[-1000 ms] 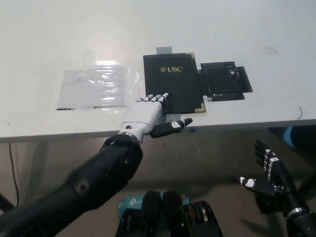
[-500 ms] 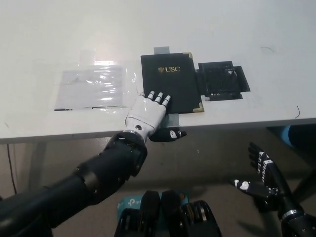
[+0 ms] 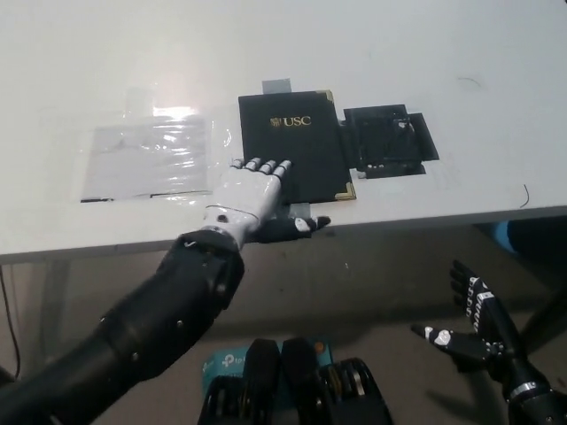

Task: The robot uses its left hand to push the cover of the diary kept in the middle of the desk towards the right to close it

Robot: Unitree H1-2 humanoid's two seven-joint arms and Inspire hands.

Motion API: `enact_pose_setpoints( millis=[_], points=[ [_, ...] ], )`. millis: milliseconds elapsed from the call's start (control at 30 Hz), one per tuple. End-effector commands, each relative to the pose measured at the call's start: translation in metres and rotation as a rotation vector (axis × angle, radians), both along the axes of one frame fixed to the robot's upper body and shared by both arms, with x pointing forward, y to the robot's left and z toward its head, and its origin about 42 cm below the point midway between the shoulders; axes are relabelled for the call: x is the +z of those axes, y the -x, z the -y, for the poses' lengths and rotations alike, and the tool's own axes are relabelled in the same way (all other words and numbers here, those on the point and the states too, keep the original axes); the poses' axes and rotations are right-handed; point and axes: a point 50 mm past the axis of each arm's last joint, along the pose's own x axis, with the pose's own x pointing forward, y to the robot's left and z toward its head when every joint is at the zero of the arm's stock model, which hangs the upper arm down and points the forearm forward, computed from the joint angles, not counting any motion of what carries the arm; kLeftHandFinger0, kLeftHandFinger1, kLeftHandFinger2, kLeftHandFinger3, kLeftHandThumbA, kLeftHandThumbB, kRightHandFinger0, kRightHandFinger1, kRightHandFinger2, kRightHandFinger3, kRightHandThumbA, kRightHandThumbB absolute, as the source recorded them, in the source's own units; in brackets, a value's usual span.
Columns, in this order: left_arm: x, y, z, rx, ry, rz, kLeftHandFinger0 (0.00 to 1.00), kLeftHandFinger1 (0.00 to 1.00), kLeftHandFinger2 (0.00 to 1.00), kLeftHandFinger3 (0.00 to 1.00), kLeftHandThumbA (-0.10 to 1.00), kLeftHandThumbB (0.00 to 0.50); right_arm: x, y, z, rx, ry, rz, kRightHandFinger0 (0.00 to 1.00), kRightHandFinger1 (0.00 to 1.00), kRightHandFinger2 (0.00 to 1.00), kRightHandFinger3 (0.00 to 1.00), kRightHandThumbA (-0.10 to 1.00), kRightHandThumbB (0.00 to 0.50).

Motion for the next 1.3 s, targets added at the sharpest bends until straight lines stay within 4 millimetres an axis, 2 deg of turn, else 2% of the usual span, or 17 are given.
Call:
enact_pose_setpoints(
  millis=[0, 33, 67, 167, 233, 267, 300, 367, 400, 433, 567, 600, 733, 1000, 1067, 1200, 1267],
  points=[
    [0.056, 0.006, -0.021, 0.008, 0.62, -0.102, 1.0, 1.0, 1.0, 1.0, 1.0, 0.165, 0.019, -0.007, 0.007, -0.019, -0.031, 0.071, 1.0, 1.0, 1.0, 1.0, 1.0, 0.5],
    [0.092, 0.026, -0.04, -0.042, 1.161, -0.15, 1.0, 1.0, 1.0, 1.0, 1.0, 0.133, 0.019, -0.009, 0.009, -0.017, -0.024, 0.075, 1.0, 1.0, 1.0, 1.0, 1.0, 0.5],
    [0.096, 0.028, -0.041, -0.057, 1.201, -0.148, 1.0, 1.0, 1.0, 1.0, 1.0, 0.103, 0.019, -0.009, 0.009, -0.018, -0.025, 0.076, 1.0, 1.0, 1.0, 1.0, 1.0, 0.5],
    [0.114, 0.039, -0.051, -0.135, 1.42, -0.132, 1.0, 1.0, 1.0, 1.0, 1.0, 0.133, 0.018, -0.01, 0.011, -0.023, -0.017, 0.08, 1.0, 1.0, 1.0, 1.0, 1.0, 0.5],
    [0.115, 0.039, -0.051, -0.137, 1.423, -0.134, 1.0, 1.0, 1.0, 1.0, 1.0, 0.133, 0.018, -0.01, 0.011, -0.025, -0.018, 0.08, 1.0, 1.0, 1.0, 1.0, 1.0, 0.5],
    [0.124, 0.053, -0.059, -0.203, 1.609, -0.123, 1.0, 1.0, 1.0, 1.0, 1.0, 0.149, 0.018, -0.009, 0.013, -0.026, -0.001, 0.081, 0.98, 1.0, 1.0, 1.0, 1.0, 0.5],
    [0.127, 0.057, -0.059, -0.237, 1.665, -0.133, 1.0, 1.0, 1.0, 1.0, 1.0, 0.149, 0.018, -0.008, 0.016, -0.035, 0.004, 0.079, 0.98, 1.0, 1.0, 1.0, 1.0, 0.5],
    [0.128, 0.06, -0.062, -0.26, 1.699, -0.141, 1.0, 1.0, 1.0, 1.0, 1.0, 0.161, 0.018, -0.007, 0.017, -0.039, 0.01, 0.08, 0.98, 1.0, 1.0, 1.0, 1.0, 0.5],
    [0.128, 0.065, -0.068, -0.285, 1.764, -0.152, 1.0, 1.0, 1.0, 1.0, 1.0, 0.206, 0.018, -0.006, 0.017, -0.039, 0.004, 0.076, 1.0, 1.0, 1.0, 1.0, 1.0, 0.5],
    [0.129, 0.067, -0.072, -0.295, 1.822, -0.153, 1.0, 1.0, 1.0, 1.0, 1.0, 0.214, 0.019, -0.007, 0.017, -0.04, 0.006, 0.075, 1.0, 1.0, 1.0, 1.0, 1.0, 0.5],
    [0.127, 0.083, -0.096, -0.337, 2.043, -0.133, 1.0, 1.0, 1.0, 1.0, 1.0, 0.211, 0.018, -0.008, 0.018, -0.047, 0.004, 0.078, 0.99, 1.0, 1.0, 1.0, 1.0, 0.5],
    [0.124, 0.091, -0.105, -0.349, 2.167, -0.125, 1.0, 1.0, 1.0, 1.0, 1.0, 0.226, 0.018, -0.008, 0.019, -0.049, -0.006, 0.079, 1.0, 1.0, 1.0, 1.0, 1.0, 0.5],
    [0.112, 0.12, -0.134, -0.34, 2.317, -0.066, 1.0, 1.0, 1.0, 1.0, 1.0, 0.257, 0.019, -0.007, 0.024, -0.063, 0.003, 0.081, 1.0, 1.0, 1.0, 1.0, 1.0, 0.5],
    [0.085, 0.155, -0.177, -0.348, 2.391, -0.012, 1.0, 1.0, 1.0, 1.0, 1.0, 0.251, 0.019, -0.009, 0.03, -0.076, -0.004, 0.089, 1.0, 1.0, 1.0, 1.0, 1.0, 0.5],
    [0.062, 0.177, -0.206, -0.282, 2.404, 0.045, 1.0, 1.0, 1.0, 1.0, 1.0, 0.251, 0.02, -0.011, 0.03, -0.081, -0.012, 0.094, 1.0, 1.0, 1.0, 1.0, 1.0, 0.5],
    [0.036, 0.193, -0.228, -0.184, 2.401, 0.063, 1.0, 1.0, 1.0, 1.0, 1.0, 0.234, 0.02, -0.013, 0.03, -0.083, -0.004, 0.094, 1.0, 1.0, 1.0, 1.0, 1.0, 0.5],
    [0.01, 0.207, -0.239, -0.111, 2.419, 0.07, 1.0, 1.0, 1.0, 1.0, 1.0, 0.219, 0.02, -0.014, 0.03, -0.084, -0.01, 0.089, 1.0, 1.0, 1.0, 1.0, 1.0, 0.5]
  ],
)
